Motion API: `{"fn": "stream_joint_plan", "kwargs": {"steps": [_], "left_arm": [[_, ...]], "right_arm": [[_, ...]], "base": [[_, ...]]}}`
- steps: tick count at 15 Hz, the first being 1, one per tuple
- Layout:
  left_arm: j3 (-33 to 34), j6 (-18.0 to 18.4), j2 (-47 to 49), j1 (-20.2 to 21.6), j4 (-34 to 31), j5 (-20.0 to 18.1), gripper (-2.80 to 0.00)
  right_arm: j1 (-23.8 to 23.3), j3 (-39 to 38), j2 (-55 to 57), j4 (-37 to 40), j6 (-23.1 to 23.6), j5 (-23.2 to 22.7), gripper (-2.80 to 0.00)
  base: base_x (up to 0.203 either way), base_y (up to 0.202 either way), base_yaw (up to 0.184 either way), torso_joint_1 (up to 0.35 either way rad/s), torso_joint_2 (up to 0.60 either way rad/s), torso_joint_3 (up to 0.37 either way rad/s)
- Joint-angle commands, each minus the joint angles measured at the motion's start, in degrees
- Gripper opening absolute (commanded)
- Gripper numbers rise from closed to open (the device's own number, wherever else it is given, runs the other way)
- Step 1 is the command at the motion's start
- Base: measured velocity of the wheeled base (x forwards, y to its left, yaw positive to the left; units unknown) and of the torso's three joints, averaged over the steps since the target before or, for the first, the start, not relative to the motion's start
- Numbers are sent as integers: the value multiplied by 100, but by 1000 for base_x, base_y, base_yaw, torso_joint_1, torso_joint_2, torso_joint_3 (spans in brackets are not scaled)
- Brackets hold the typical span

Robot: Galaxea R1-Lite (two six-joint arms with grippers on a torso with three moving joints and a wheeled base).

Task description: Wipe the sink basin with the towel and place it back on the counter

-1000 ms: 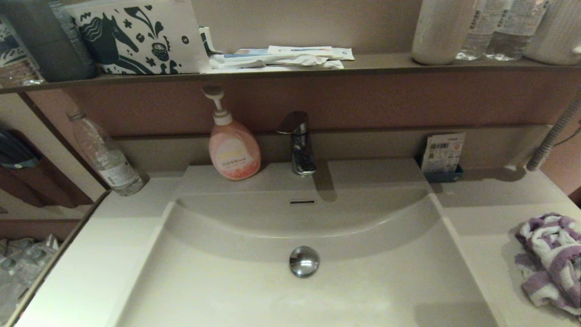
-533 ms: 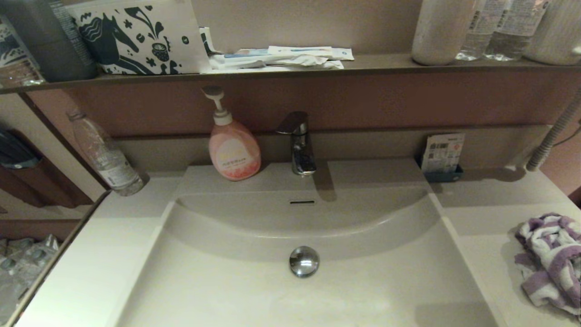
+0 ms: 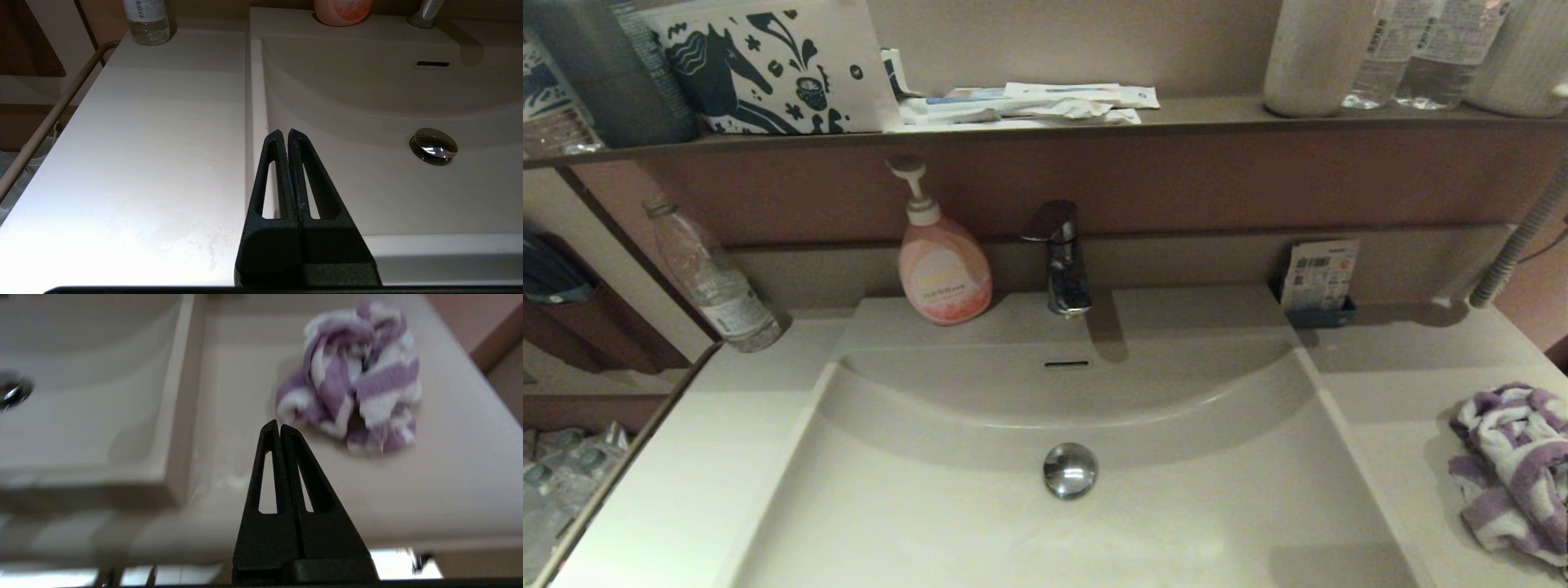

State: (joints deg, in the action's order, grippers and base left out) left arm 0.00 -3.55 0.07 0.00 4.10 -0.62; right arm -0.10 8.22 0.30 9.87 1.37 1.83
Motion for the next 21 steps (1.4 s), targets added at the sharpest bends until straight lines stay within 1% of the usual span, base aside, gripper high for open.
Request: {"fn": "stream_joint_plan", "kwargs": {"steps": [1, 3, 4, 6, 12, 21], "left_arm": [[0, -6, 1, -5, 3, 2, -280], [0, -6, 1, 0, 3, 0, -280], [0, -6, 1, 0, 3, 0, -280], [0, -6, 1, 0, 3, 0, -280], [0, -6, 1, 0, 3, 0, -280], [0, -6, 1, 0, 3, 0, -280]], "right_arm": [[1, -430, -29, -528, 28, -3, -280], [1, -783, -30, -1006, 102, -54, -280], [1, -822, -30, -1012, 63, -140, -280], [10, -822, -30, -1013, -14, -148, -280], [10, -822, -30, -1005, 4, -148, -280], [10, -822, -30, -1005, -93, -139, -280]], "base": [[0, 0, 0, 0, 0, 0], [0, 0, 0, 0, 0, 0], [0, 0, 0, 0, 0, 0], [0, 0, 0, 0, 0, 0], [0, 0, 0, 0, 0, 0], [0, 0, 0, 0, 0, 0]]}}
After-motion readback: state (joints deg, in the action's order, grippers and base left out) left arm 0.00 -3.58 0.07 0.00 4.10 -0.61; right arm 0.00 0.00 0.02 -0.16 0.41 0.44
